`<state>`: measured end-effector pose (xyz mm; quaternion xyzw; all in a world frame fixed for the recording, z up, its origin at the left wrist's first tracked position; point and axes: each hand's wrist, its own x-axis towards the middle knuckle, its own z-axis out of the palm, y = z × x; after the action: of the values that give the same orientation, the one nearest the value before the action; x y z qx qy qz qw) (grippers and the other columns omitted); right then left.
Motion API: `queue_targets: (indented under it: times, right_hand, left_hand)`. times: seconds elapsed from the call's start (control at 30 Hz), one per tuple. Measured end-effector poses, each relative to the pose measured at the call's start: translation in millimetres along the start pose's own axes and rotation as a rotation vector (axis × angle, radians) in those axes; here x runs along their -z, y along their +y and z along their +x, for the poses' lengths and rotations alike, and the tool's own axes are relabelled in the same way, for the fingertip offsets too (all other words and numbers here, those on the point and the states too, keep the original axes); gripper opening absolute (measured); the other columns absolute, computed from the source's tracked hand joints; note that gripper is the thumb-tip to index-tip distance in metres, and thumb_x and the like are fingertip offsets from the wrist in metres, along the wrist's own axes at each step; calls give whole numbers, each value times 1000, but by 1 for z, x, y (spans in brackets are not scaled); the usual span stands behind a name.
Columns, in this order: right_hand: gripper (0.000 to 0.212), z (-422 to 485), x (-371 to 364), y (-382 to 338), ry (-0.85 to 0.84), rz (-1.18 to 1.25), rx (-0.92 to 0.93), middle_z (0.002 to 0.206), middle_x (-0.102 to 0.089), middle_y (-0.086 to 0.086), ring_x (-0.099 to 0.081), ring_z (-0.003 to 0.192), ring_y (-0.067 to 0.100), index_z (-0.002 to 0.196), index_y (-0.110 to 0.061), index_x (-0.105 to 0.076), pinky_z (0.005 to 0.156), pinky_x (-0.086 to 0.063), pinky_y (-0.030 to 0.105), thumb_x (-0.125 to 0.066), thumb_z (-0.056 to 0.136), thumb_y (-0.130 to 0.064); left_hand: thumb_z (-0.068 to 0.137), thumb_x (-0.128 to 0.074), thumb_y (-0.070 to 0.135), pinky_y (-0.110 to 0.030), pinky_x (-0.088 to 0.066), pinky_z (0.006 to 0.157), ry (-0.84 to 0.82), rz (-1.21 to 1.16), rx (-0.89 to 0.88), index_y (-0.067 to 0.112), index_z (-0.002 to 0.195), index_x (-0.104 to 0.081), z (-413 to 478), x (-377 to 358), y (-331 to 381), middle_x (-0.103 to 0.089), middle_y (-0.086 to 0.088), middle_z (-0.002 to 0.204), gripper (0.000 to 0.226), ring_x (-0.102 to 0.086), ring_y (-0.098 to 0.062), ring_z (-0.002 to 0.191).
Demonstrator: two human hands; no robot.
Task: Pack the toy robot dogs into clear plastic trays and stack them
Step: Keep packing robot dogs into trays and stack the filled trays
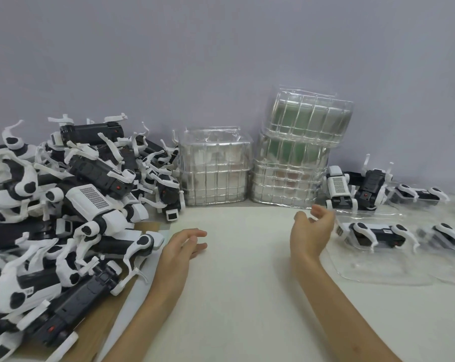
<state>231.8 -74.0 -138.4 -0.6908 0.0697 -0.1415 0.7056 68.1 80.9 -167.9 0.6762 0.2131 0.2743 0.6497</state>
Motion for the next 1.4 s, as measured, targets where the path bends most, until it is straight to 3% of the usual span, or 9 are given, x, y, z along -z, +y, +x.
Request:
queue_targets:
  times: [0.2, 0.3, 0.43, 0.53, 0.63, 0.83, 1.03, 1.2, 1.4]
  right_hand:
    - [34, -25, -27, -52, -368, -30, 517, 106, -64, -16, -58, 100, -3, 110, -23, -60, 82, -41, 8, -57, 87, 2]
    - [40, -27, -65, -73, -543, -296, 805, 125, -61, -6, -56, 111, 13, 126, -18, -59, 102, -44, 26, -61, 89, -3]
    - [75, -13, -117, -96, -689, -798, 898, 161, -26, 2, -19, 149, 22, 151, -22, -32, 117, -21, 50, -67, 86, -11]
    - [63, -2, -132, -99, -664, -1017, 953, 151, -43, 2, -33, 141, 24, 146, -23, -41, 114, -20, 46, -65, 88, -18]
    - [29, -10, -123, -98, -556, -828, 987, 118, -66, -4, -53, 116, 19, 121, -26, -66, 100, -27, 37, -65, 92, -25]
    - [17, -52, -57, -91, -761, -190, 659, 78, -66, -20, -58, 72, -1, 97, -31, -68, 67, -44, 9, -77, 85, -24]
    - [11, -57, -24, -102, -1085, -36, 261, 80, -71, -6, -65, 69, 9, 100, -20, -75, 61, -52, 21, -70, 90, -24]
    - [17, -63, -13, -104, -1108, 81, 170, 89, -69, 10, -64, 74, 15, 98, -14, -74, 57, -52, 23, -70, 87, -26]
    - [6, -69, -13, -105, -1118, 177, 74, 74, -64, 1, -59, 63, 17, 82, -18, -72, 51, -48, 22, -69, 85, -22]
  left_hand:
    - [103, -46, 8, -19, -51, 82, 21, 1, -18, 14, 95, -70, 0, 0, 2, -65, -7, 114, 26, -71, -16, 89]
    - [102, -47, 7, -25, -53, 86, 12, 12, -4, 13, 96, -70, 0, 1, 5, -65, -10, 111, 24, -72, -14, 85]
    - [99, -48, 3, -10, -46, 73, -31, 87, 1, 14, 98, -68, -5, 2, 10, -67, -3, 107, 22, -71, -7, 80]
    - [98, -48, 1, -9, -44, 69, -55, 122, -1, 13, 97, -67, -7, 2, 12, -69, -1, 103, 23, -69, -4, 77]
    - [97, -48, -3, -12, -47, 72, -71, 93, 14, 8, 97, -68, -6, 5, 14, -70, -4, 100, 23, -68, -9, 76]
    - [99, -57, 23, -25, -54, 74, -92, -335, 12, 16, 106, -70, 6, 5, 47, -75, -7, 100, 17, -71, -18, 80]
    - [88, -69, 33, -33, -58, 77, -201, -433, -119, 8, 107, -73, 2, 11, 78, -72, -19, 97, 32, -71, -26, 77]
    - [85, -71, 34, -30, -58, 72, -296, -503, -95, 15, 108, -77, -4, 15, 82, -73, -10, 96, 31, -73, -23, 74]
    - [90, -61, 31, -30, -58, 73, -335, -536, -78, 15, 115, -74, -5, 17, 80, -73, -13, 103, 33, -73, -20, 76]
